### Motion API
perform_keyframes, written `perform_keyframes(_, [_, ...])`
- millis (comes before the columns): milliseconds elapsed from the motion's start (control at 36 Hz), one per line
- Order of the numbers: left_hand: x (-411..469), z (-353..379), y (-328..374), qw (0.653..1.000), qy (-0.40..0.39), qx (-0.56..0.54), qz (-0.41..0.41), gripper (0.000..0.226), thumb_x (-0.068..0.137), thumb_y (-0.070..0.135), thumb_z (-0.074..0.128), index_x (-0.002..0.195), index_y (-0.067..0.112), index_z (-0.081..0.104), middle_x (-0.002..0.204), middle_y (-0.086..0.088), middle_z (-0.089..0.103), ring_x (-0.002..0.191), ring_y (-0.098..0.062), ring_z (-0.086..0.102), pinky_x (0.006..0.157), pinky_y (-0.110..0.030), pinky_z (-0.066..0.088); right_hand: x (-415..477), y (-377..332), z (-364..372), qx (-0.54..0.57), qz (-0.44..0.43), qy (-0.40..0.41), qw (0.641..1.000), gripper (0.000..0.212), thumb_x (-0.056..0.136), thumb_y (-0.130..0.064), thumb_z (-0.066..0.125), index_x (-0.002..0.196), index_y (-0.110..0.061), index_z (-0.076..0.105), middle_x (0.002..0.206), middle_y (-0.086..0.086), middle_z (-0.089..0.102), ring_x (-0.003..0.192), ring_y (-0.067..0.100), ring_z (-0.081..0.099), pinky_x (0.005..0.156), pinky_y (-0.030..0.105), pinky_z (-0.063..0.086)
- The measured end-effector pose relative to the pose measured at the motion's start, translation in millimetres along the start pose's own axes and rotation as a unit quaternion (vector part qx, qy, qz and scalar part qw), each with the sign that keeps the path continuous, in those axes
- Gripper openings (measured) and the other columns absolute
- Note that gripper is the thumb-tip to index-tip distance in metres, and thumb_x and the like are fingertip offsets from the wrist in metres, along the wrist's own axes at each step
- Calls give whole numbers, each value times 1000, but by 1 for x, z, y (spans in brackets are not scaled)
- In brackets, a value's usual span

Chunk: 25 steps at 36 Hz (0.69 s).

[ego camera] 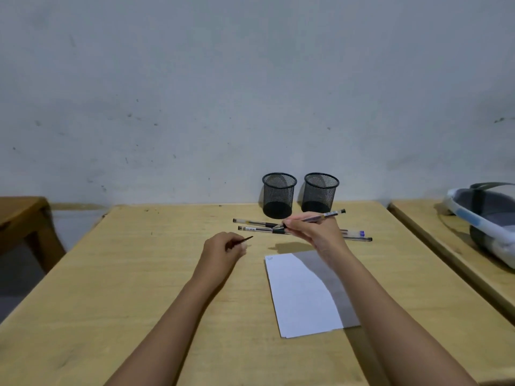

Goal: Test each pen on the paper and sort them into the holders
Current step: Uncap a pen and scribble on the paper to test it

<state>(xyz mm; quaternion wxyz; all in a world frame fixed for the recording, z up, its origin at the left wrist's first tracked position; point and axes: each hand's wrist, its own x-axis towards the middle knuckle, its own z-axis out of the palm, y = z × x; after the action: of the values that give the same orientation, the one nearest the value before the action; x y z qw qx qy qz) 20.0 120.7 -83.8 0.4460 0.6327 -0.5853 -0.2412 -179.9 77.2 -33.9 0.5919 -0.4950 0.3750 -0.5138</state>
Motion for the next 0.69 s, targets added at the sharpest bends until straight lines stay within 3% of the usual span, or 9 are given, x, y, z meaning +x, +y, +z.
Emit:
perform_keyframes(56, [-6,1,11,994,8,-106,-9,10,82,6,68,91,8,70,88,-4,68,79,-11,64,64,-11,48,-2,2,4,-5,1,-6,1000,18,72,11,68,89,15,65,79,19,69,67,21,69,67,20,57])
perform_keyframes(139, [-11,5,22,988,22,-155,-2,14,76,6,73,89,13,72,86,-1,70,75,-5,63,65,-16,46,-7,5,9,-14,-2,-16,1000,13,72,9,69,85,12,67,74,16,69,67,20,68,69,20,57])
perform_keyframes(222, [-15,3,34,975,20,-223,-5,18,73,2,74,82,17,71,80,1,69,71,-3,62,60,-13,46,-12,4,12,1,-5,-21,1000,13,73,9,69,85,12,66,70,11,71,65,18,69,66,19,56])
perform_keyframes(472, [-12,-3,45,972,-26,-232,33,18,68,2,79,80,14,73,82,-5,73,76,-11,65,74,-23,53,-20,-6,15,20,10,-54,998,6,76,9,66,82,10,66,65,9,68,63,15,68,63,16,54])
perform_keyframes(583, [-11,-4,45,950,-29,-310,1,18,69,2,77,85,10,73,79,0,74,76,-5,68,72,-14,51,-20,-7,14,34,7,-53,998,7,74,8,68,81,7,68,67,8,70,65,15,68,65,16,54])
perform_keyframes(694, [-10,0,45,927,-32,-371,-42,17,72,5,75,87,11,73,84,-7,75,82,-13,70,79,-18,53,-19,-4,15,53,9,-53,997,9,74,7,68,83,7,67,73,9,69,70,16,68,67,16,54])
